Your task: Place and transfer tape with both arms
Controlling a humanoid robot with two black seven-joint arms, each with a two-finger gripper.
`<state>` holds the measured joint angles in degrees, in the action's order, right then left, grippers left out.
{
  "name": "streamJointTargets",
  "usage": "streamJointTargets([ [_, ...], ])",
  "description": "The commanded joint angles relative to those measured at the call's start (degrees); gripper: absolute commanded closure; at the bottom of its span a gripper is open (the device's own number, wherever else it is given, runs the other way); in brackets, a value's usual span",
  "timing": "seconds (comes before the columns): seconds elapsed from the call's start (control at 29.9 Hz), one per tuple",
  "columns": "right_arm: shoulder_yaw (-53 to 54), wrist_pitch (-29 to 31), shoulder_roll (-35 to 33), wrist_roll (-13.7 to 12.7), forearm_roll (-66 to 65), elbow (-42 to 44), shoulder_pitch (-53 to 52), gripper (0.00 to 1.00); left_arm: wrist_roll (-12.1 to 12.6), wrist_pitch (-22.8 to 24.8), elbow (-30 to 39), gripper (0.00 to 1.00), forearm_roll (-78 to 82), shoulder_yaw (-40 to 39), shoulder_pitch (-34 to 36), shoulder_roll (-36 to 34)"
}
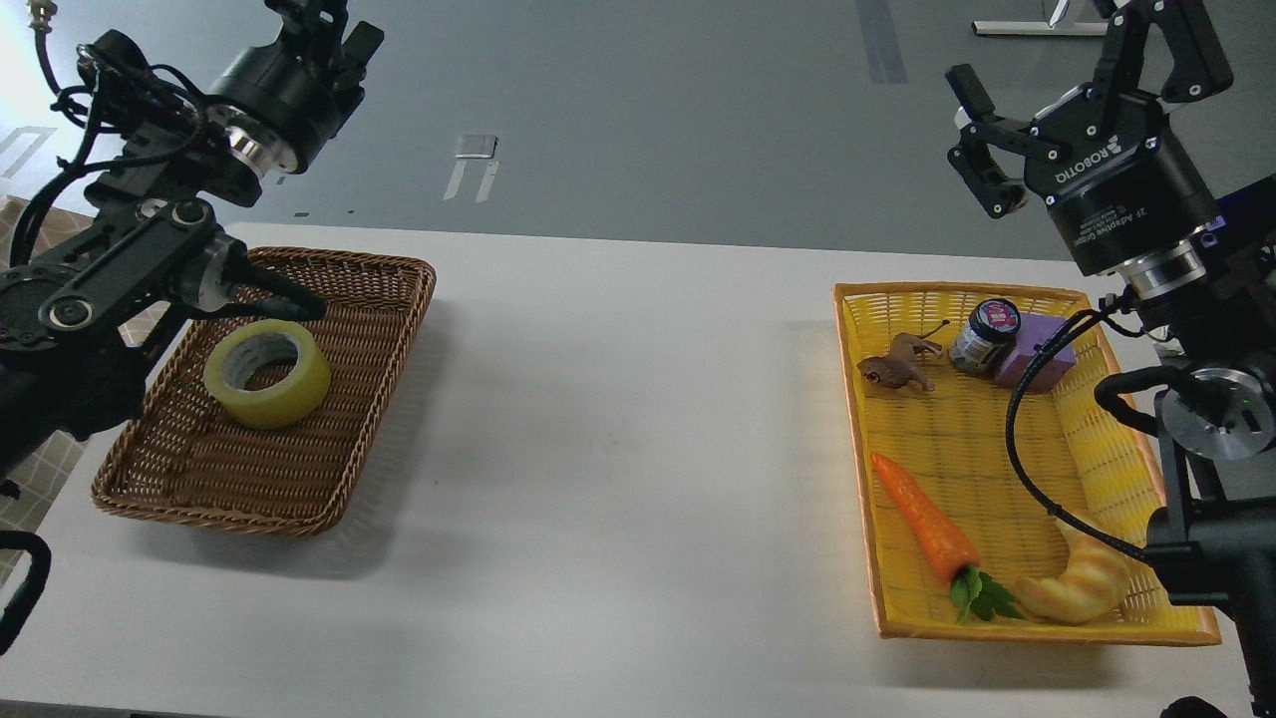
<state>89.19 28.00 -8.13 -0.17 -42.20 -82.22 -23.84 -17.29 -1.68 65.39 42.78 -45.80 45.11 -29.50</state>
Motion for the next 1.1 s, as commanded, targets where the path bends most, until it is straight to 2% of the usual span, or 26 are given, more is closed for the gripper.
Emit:
streamJointTargets([
  [0.0, 0.02, 0.00, -0.66, -0.10, -0.08, 0.04, -0.07, 0.00, -0.46, 2.19, 2.63, 0.02, -0.85, -3.58, -2.30, 6.01],
  [0.1, -0.07, -1.01, -1.62, -0.10, -0.08, 0.04, 0.02, 0.00, -0.11, 6.40, 2.55, 0.02, -3.30, -7.80, -5.63, 11.38],
  [0.27, -0.07, -1.98, -1.72, -0.10, -2.18, -0.04, 0.11, 0.00, 0.42, 13.53, 2.20, 0.02, -9.10, -11.24, -7.05, 15.34],
  [0.37, -0.07, -3.65, -1.36, -0.10, -4.47, -0.22, 0.02, 0.00, 1.64, 13.63, 1.58, 0.02, -12.10, -11.60, -7.14, 17.98],
  [0.53, -0.60, -5.50, -0.84, -0.10, -5.00, -0.75, -0.33, 0.00, 1.74, 13.81, 1.58, 0.02, -12.37, -15.53, -7.23, 20.45],
  [0.87, -3.15, -7.43, 5.14, -0.27, -9.83, -0.31, -4.29, 0.00, 2.61, 15.56, 2.99, 0.02, -12.98, -19.68, -10.92, 18.87],
  [1.07, -4.02, -7.52, 6.28, -1.42, -9.75, 0.48, -4.64, 0.00, 6.39, 17.49, 3.52, 0.02, -13.07, -22.67, -12.24, 18.43],
])
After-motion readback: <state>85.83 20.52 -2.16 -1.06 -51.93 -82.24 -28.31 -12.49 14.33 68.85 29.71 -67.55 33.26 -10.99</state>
